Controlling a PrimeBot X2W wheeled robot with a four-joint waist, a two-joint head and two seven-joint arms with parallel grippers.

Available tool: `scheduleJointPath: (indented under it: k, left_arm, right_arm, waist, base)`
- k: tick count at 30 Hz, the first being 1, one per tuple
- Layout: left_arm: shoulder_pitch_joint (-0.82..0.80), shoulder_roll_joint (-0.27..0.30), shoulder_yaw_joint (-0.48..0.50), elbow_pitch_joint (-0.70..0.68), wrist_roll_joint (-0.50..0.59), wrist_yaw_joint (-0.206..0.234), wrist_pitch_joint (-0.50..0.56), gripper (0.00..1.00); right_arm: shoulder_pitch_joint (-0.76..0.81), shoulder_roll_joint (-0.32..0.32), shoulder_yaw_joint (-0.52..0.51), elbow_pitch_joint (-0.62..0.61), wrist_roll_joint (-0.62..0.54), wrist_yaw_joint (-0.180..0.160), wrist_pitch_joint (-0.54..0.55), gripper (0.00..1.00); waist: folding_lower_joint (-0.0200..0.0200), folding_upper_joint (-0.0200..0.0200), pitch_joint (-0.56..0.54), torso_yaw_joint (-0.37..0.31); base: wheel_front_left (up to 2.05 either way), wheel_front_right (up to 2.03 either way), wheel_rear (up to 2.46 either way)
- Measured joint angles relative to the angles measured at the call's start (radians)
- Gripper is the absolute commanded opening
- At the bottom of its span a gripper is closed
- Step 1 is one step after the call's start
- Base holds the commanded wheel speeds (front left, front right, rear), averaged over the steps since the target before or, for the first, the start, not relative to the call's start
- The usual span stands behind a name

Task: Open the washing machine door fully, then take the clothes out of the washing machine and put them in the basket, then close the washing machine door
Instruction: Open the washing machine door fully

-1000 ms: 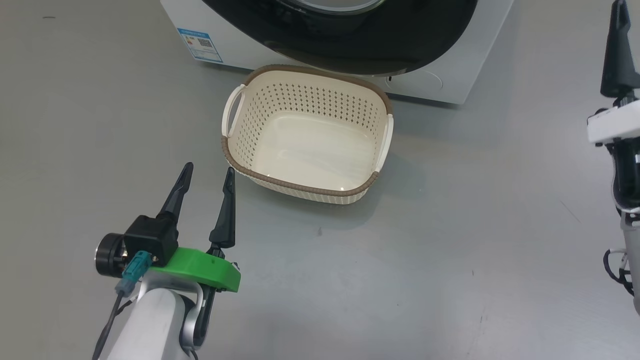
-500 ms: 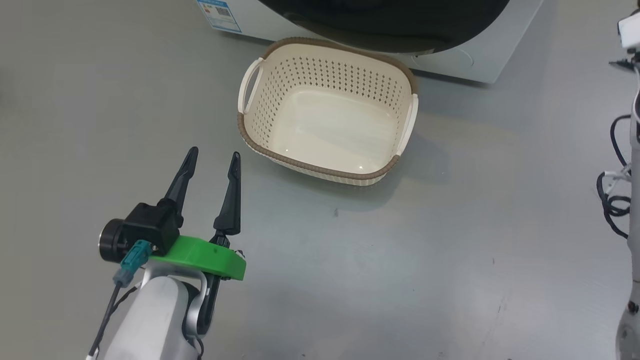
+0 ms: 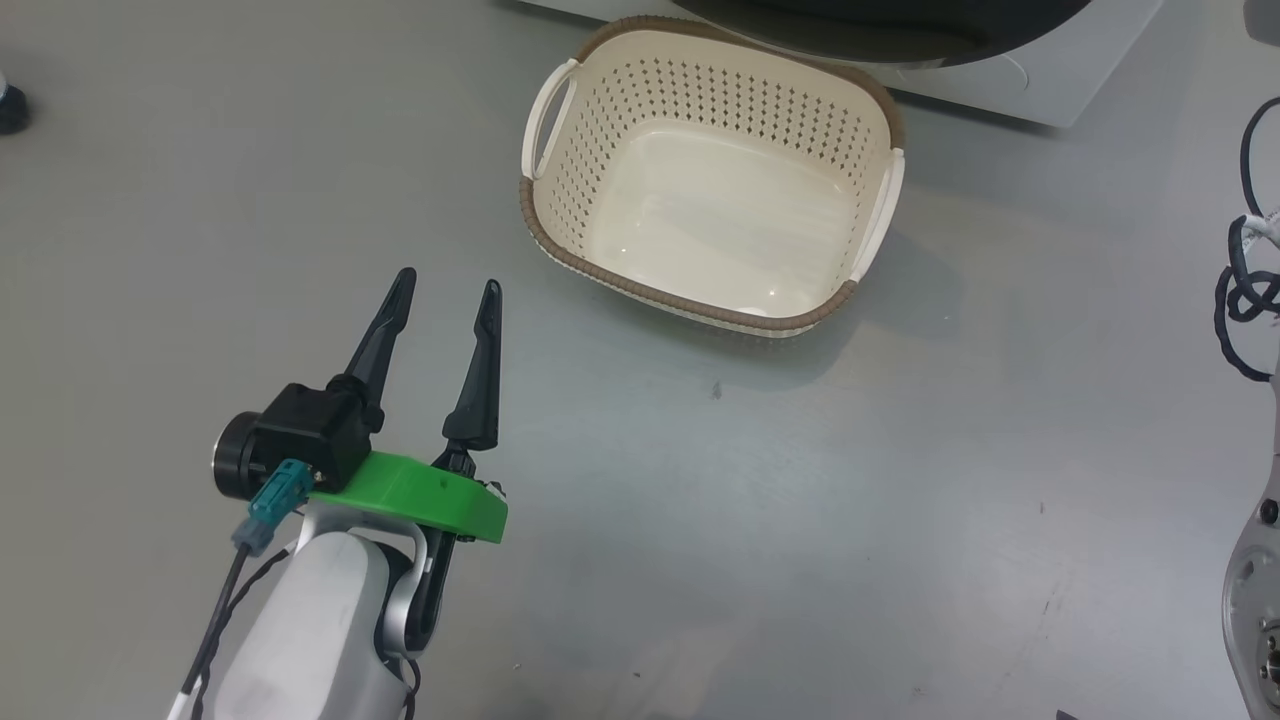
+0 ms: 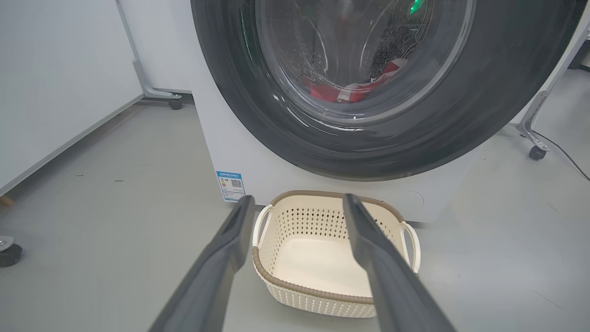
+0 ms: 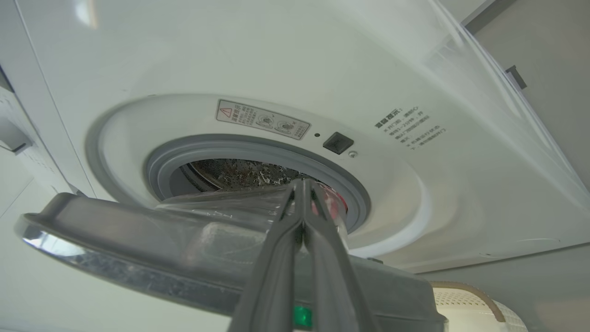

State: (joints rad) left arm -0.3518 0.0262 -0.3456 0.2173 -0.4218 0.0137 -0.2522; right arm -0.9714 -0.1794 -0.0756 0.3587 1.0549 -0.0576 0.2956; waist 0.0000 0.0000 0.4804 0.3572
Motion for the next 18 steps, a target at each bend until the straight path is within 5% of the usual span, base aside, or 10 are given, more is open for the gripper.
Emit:
scheduleJointPath:
  k: [18]
  left_arm:
    - [-0.002,-0.001,-0.007,0.002,-0.01,0.013,0.0,1.0]
  right_arm:
    - [-0.118,0.007,0.008,0.14,0.099,-0.033,0.195,0.0]
  waist:
    - [0.0,0.0,0.02,0.027]
  base:
    - [0.0,0.0,0.0]
